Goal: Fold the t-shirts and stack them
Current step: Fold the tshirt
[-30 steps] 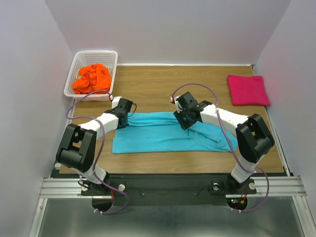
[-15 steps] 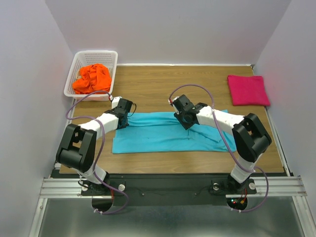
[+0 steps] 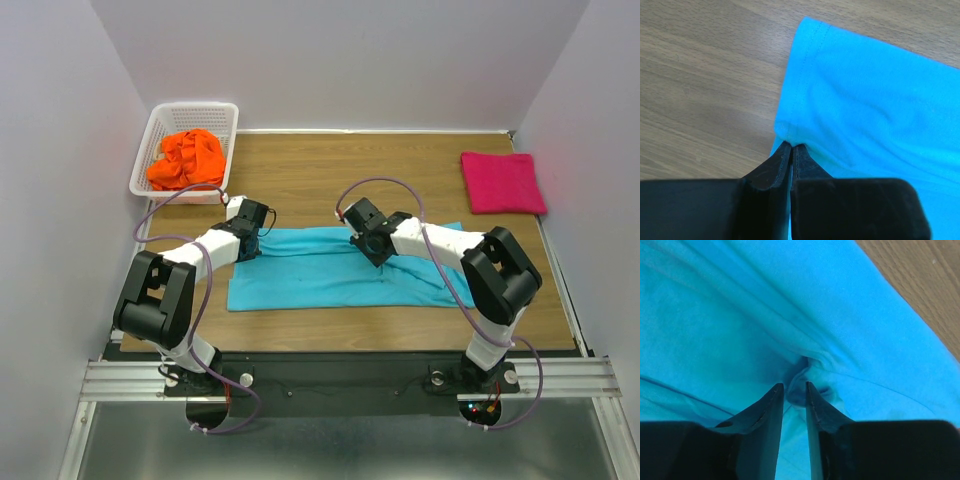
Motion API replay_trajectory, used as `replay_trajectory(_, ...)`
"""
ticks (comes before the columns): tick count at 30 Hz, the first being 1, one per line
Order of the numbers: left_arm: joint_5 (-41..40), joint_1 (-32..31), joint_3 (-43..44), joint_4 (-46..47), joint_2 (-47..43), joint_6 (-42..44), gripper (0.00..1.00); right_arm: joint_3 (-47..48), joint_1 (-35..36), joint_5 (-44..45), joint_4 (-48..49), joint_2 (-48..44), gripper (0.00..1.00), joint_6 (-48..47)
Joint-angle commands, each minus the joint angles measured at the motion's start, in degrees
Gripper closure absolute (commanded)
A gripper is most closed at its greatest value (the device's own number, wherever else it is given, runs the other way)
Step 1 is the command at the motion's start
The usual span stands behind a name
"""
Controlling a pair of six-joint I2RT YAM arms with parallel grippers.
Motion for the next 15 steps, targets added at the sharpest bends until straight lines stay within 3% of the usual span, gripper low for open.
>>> replay_trajectory(1, -0.86, -0.23, -1.17, 0.67, -1.06, -0.59, 0.89, 0.28, 0.53, 2.83, -0.44, -0.08, 0.73, -0.49)
replay_trajectory(8, -0.95, -0.32, -1.08, 0.49, -0.88, -0.67, 0.89, -0.16, 0.62, 5.64, -0.97, -0.61, 0.99, -0.75)
replay_trajectory(15, -1.48, -0.23, -0.82, 0.14, -0.44, -0.85, 0.89, -1.65, 0.62, 5.38, -3.6, -6.92, 0.99, -0.49)
